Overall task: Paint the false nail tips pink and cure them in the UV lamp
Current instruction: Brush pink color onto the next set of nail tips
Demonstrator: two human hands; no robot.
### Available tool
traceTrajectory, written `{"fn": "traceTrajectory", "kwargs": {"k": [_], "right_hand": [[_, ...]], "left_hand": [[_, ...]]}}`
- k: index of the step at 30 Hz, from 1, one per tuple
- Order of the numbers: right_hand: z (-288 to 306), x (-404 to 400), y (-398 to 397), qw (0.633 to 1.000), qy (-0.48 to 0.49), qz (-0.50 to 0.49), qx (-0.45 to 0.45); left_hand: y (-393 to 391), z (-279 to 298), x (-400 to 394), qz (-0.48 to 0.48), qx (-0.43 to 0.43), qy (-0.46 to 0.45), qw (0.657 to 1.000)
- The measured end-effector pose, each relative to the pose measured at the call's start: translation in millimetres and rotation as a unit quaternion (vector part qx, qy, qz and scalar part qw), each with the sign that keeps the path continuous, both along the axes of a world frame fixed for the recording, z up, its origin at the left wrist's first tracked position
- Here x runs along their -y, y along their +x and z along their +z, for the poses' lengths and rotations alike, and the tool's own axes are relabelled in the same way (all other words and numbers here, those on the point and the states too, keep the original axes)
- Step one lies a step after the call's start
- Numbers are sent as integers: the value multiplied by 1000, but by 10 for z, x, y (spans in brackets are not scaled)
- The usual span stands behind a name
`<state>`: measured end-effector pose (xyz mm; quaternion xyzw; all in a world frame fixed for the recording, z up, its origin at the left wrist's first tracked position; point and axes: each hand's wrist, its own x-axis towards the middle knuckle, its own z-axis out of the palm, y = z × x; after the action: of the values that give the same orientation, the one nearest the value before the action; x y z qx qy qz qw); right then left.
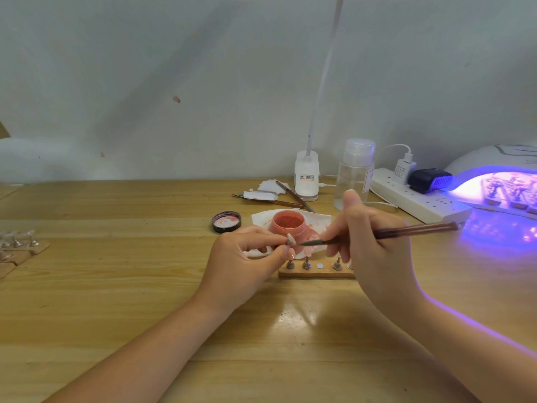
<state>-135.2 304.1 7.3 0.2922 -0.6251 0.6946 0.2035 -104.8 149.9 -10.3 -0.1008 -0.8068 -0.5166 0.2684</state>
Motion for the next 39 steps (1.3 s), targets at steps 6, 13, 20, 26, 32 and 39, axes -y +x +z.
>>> {"fn": "traceTrajectory", "kwargs": {"k": [6,13,20,26,32,39], "right_hand": [[19,2,1,1000,21,1,7],[101,-46,5,998,-48,-29,39],[35,-56,-19,1000,-3,5,-20],[-3,-33,40,991,106,-10,-75],[-66,-43,12,995,80,10,-63],[-97,-47,15,996,63,9,-64]], "left_hand": [[-12,-15,11,-2,-17,-10,1000],[-41,-34,33,-10,-29,-3,1000],[-53,-36,22,-26,-40,20,999],[-71,-56,41,-21,-40,17,999],[-74,-50,42,-23,-47,7,999],[-73,-50,40,-23,-41,5,999]]}}
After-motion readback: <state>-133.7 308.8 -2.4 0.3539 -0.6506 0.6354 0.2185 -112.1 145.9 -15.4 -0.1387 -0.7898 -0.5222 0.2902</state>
